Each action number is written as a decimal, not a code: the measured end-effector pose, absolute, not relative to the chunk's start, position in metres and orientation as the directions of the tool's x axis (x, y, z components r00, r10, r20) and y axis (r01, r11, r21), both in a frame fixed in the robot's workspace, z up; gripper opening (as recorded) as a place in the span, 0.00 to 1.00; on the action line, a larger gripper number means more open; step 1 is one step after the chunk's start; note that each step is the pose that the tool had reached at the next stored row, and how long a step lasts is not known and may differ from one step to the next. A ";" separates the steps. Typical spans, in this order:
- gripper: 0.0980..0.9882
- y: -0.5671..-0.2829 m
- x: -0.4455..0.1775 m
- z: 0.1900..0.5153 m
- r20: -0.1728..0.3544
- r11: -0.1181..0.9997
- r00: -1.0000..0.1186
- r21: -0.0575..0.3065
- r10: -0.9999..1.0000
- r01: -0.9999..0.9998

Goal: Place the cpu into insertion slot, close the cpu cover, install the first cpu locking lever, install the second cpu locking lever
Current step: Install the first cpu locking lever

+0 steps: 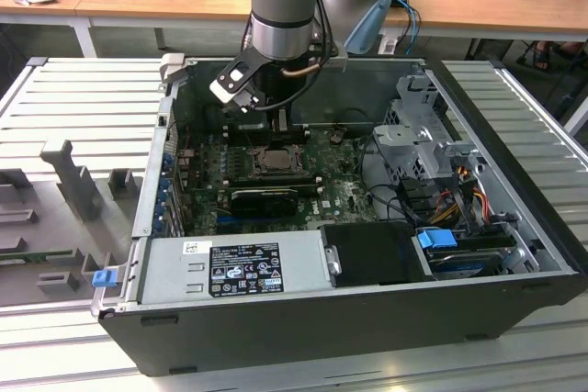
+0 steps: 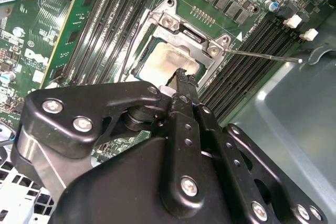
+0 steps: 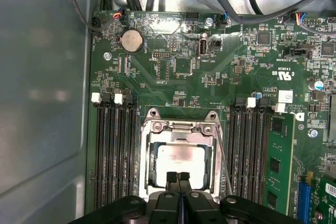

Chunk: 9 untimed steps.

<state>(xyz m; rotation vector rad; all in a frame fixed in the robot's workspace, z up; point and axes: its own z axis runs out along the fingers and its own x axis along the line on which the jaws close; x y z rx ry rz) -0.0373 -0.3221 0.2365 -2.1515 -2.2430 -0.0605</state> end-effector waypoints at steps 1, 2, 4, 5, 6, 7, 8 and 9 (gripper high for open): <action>0.01 -0.322 -0.037 0.238 0.051 0.041 -0.042 0.005 0.998 0.999; 0.01 -0.322 -0.037 0.239 0.051 0.041 -0.042 0.005 0.998 0.999; 0.01 -0.322 -0.037 0.243 0.051 0.041 -0.042 0.005 0.998 0.999; 0.01 -0.322 -0.037 0.243 0.051 0.041 -0.042 0.005 0.998 0.999; 0.01 -0.322 -0.037 0.244 0.051 0.041 -0.042 0.005 0.998 0.999; 0.01 -0.322 -0.037 0.244 0.051 0.041 -0.042 0.005 0.998 0.999; 0.01 -0.322 -0.037 0.244 0.051 0.041 -0.042 0.005 0.998 0.999; 0.01 -0.322 -0.037 0.244 0.051 0.041 -0.042 0.005 0.998 0.999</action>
